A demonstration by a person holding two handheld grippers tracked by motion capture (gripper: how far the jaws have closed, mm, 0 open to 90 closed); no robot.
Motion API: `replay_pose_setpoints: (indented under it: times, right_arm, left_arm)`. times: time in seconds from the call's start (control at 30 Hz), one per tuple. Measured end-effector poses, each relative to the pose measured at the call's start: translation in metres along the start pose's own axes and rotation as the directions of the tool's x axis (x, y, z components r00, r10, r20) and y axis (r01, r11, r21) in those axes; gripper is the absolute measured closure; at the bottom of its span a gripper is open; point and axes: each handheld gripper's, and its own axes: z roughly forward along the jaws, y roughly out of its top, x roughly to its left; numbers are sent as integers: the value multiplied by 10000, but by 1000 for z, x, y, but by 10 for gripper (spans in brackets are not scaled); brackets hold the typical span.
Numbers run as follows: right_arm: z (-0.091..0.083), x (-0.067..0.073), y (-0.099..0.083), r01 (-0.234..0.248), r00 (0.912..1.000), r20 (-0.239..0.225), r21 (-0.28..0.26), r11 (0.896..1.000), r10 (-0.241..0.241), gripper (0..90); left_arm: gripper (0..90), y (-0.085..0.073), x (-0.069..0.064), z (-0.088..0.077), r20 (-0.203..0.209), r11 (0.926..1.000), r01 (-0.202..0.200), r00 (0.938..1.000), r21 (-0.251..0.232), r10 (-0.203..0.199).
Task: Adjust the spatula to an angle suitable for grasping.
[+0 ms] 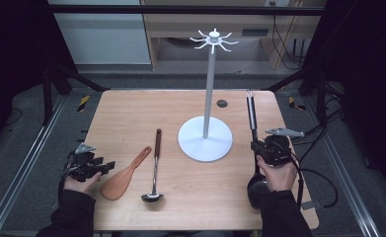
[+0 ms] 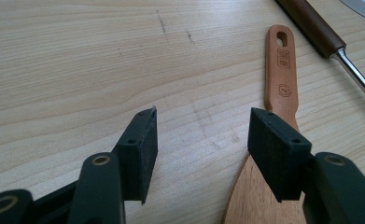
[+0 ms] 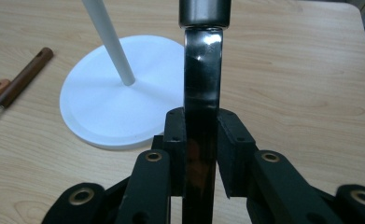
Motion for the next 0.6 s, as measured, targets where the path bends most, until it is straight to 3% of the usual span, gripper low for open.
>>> replay_pose_setpoints:
  times: [0.3,0.6]
  right_arm:
    - [-7,1,2,77,9999,-62,-534,9985,-81,754]
    - [-16,6,6,388,9986,-302,-1451,9887,-436,754]
  left_arm:
    - [430,0,0,0,31,10000,-2,10000,-18,2]
    - [430,0,0,0,104,10000,12,9999,-47,-11]
